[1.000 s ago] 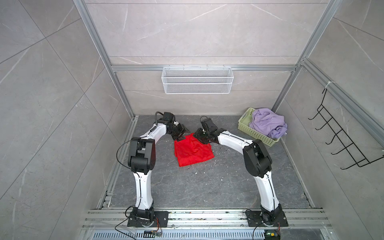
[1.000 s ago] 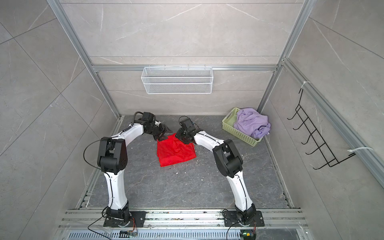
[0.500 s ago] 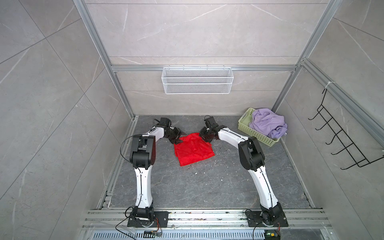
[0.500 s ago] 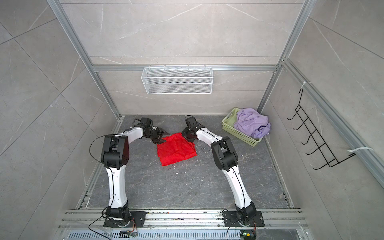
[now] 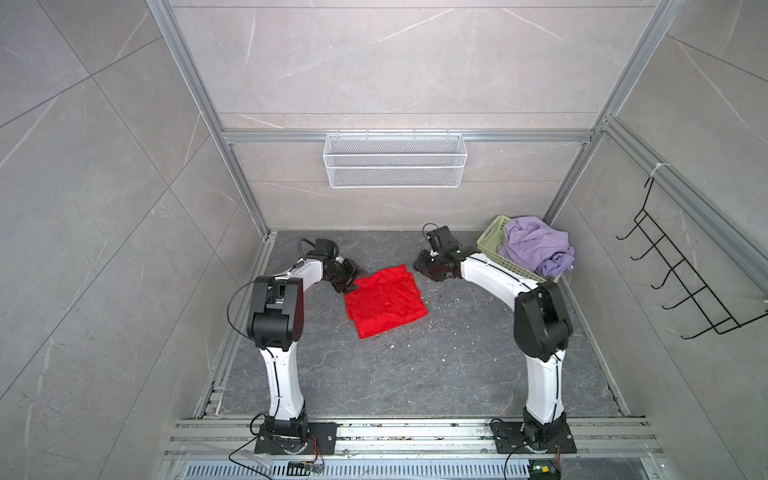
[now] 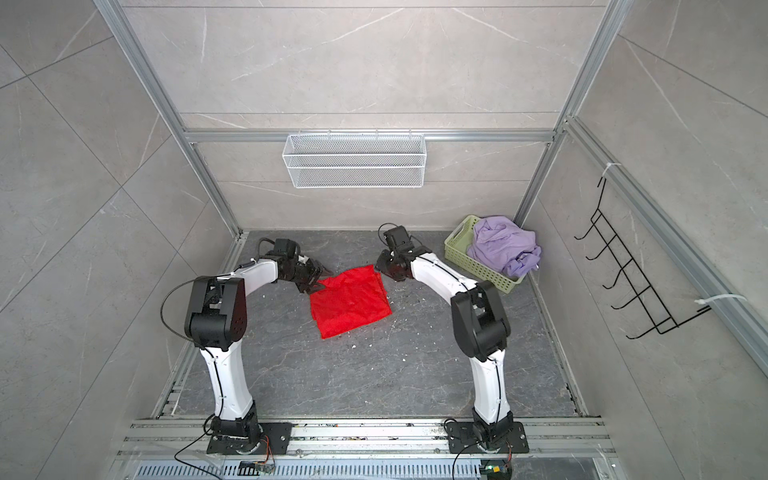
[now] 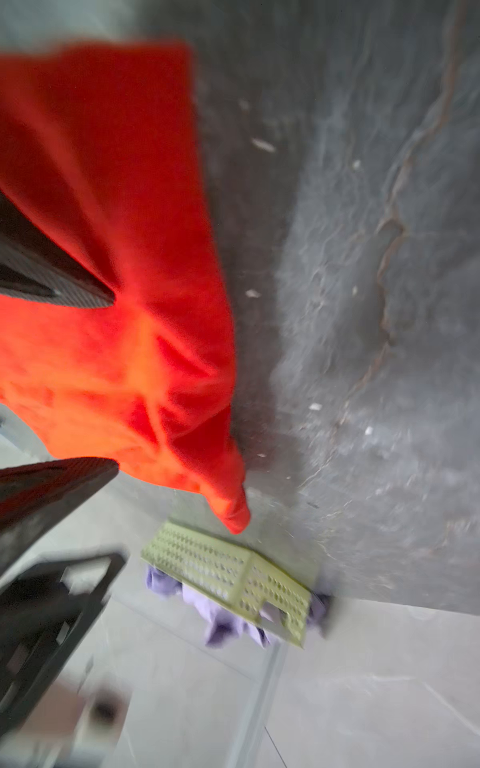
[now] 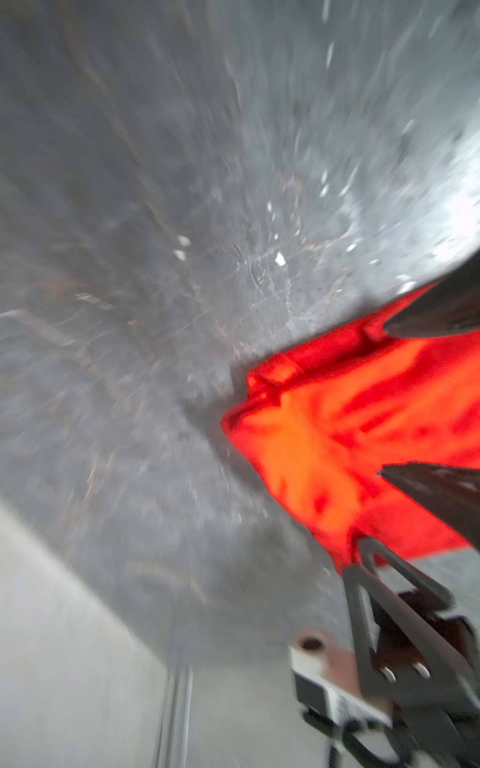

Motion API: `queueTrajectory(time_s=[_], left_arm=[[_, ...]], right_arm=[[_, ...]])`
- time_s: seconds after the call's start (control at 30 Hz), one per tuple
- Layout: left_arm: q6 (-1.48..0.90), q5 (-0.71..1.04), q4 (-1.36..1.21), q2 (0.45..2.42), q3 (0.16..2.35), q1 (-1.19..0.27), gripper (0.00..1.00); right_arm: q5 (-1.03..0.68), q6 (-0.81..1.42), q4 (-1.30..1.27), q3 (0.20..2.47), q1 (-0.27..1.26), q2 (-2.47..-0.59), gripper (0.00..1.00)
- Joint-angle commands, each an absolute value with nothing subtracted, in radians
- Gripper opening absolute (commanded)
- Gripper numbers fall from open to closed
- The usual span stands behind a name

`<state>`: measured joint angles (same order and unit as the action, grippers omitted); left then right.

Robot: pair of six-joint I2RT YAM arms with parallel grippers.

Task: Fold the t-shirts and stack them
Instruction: 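Grasp the folded red bundle with the left gripper while the right gripper withdraws, then carry the red bundle toward the robot with the left gripper and set it down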

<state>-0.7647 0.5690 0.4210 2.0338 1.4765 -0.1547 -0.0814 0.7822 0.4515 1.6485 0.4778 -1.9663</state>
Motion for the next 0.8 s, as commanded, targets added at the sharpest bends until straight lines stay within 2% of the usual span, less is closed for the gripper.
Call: queueTrajectory(time_s=[0.0,0.1,0.23,0.43,0.6,0.77], left_arm=[[-0.523,0.415,0.680,1.923,1.607,-0.236,0.62],[-0.489,0.339,0.795,1.936,1.632,-0.321,0.63],[-0.513,0.171,0.780,1.953,1.602,-0.455,0.63],[-0.536,-0.075,0.783,2.023,1.590,-0.574,0.63],[-0.527,-0.177,0.810,2.069,1.499,-0.595,0.62],[-0.474,-0.273,0.850,1.997,1.299,-0.578,0.62]], right_arm=[[-0.023,0.651,0.541,1.604,0.477,-1.780,0.55],[0.001,0.653,0.593,1.510,0.477,-1.665,0.56],[0.038,0.728,0.607,1.339,0.477,-1.510,0.57],[0.082,0.846,0.598,1.121,0.477,-1.279,0.58],[0.155,0.826,0.717,1.104,0.477,-1.201,0.59],[0.189,0.826,0.752,1.110,0.477,-1.177,0.59]])
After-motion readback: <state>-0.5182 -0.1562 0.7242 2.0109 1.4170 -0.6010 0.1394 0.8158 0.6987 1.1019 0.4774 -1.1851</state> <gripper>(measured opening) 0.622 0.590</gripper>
